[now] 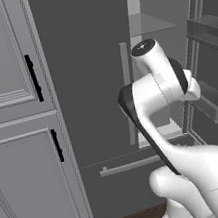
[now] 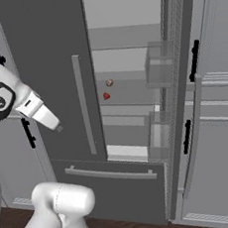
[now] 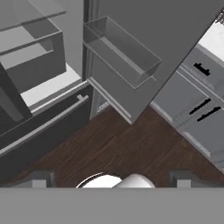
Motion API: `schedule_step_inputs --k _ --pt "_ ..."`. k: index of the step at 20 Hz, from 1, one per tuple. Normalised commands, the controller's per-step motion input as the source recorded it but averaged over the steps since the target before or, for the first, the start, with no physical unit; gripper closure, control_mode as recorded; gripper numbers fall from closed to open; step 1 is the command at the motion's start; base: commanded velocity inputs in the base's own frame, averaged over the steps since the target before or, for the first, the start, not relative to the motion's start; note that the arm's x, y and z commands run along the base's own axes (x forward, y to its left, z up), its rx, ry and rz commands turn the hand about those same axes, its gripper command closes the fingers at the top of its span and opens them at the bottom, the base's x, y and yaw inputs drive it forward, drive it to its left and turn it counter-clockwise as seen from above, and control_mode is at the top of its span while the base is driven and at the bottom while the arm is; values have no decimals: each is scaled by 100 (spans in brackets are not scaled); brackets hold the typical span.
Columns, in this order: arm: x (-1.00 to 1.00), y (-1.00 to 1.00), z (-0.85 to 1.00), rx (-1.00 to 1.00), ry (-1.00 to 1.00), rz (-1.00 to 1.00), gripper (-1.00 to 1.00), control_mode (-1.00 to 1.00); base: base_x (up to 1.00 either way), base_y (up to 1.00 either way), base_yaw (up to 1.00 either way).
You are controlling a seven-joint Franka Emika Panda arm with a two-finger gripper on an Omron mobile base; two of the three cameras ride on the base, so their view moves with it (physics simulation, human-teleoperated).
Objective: Take the strawberry from the fridge and place it on top of the pancake, located on the dining counter.
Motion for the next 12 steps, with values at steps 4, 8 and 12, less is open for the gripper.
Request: schedule_step_inputs --k 4,8,12 --pt "23 17 0 8 -16 1 -100 -100 0 0 0" --pt "35 1 15 13 -27 16 -100 -100 0 0 0" --pt "17 0 19 6 -33 24 -100 -100 0 0 0"
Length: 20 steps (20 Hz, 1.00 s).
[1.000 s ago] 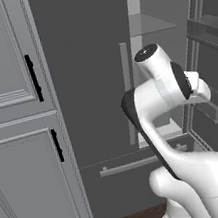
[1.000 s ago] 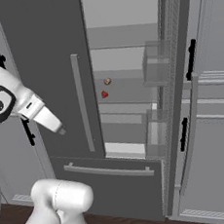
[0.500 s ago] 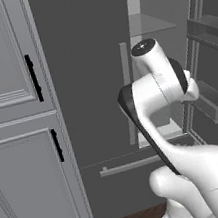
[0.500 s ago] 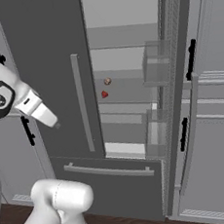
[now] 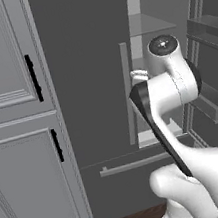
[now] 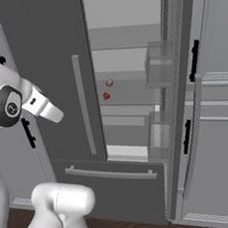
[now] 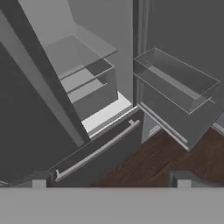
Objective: Take the strawberry from the fridge and place it on top of the pancake, located on the dining counter.
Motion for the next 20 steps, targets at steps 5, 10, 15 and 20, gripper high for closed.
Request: schedule_step_inputs --k 5,10,15,20 --pt "5 8 15 1 -31 19 -100 -100 0 0 0" --pt "0 5 26 0 -30 12 -100 -100 0 0 0" --pt "1 16 71 0 -14 4 -100 -100 0 0 0" --pt "21 11 43 0 2 6 -100 -100 0 0 0"
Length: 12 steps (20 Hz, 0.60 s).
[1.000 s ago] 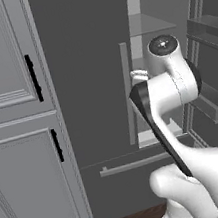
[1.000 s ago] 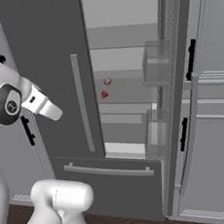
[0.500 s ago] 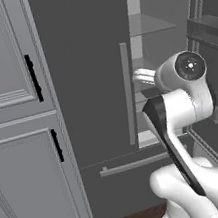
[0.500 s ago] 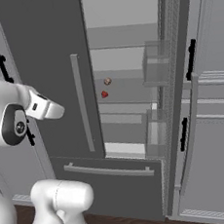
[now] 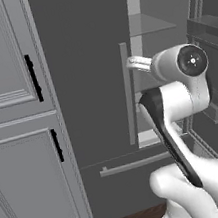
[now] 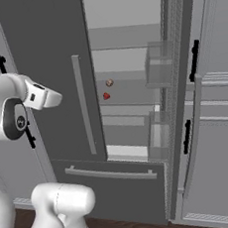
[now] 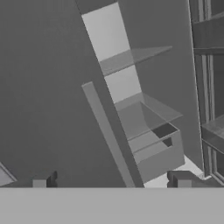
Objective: Take the strawberry from the fridge and place it on top of the pancake, located on the dining counter.
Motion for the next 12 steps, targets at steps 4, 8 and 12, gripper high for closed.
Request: schedule_step_inputs --k 4,8,12 --pt "22 -14 -9 1 5 4 -100 -100 0 0 0" --pt "48 -11 -5 0 16 9 -100 -100 0 0 0" --pt "46 -1 0 0 4 9 -100 -100 0 0 0"
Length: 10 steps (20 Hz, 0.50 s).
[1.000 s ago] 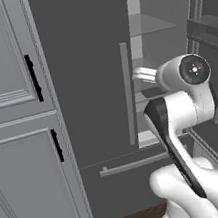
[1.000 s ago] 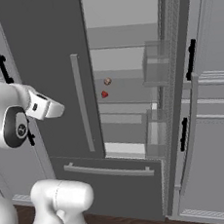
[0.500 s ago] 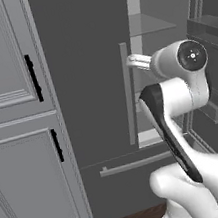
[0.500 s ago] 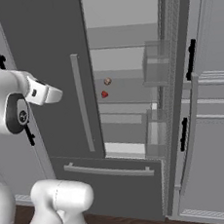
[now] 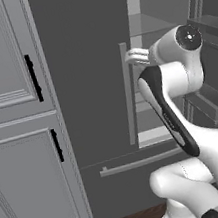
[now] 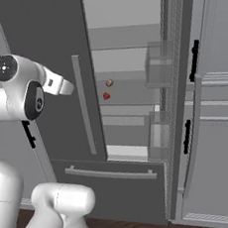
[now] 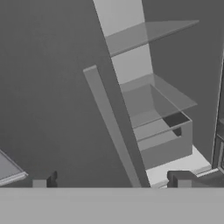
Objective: Take the strawberry from the fridge and place it on top of the pancake, located on the dining counter.
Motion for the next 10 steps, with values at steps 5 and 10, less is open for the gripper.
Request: schedule_step_inputs --k 5,10 --pt "16 0 0 0 -2 6 -100 -100 0 0 0" --pt "34 -14 0 -2 2 6 -100 -100 0 0 0"
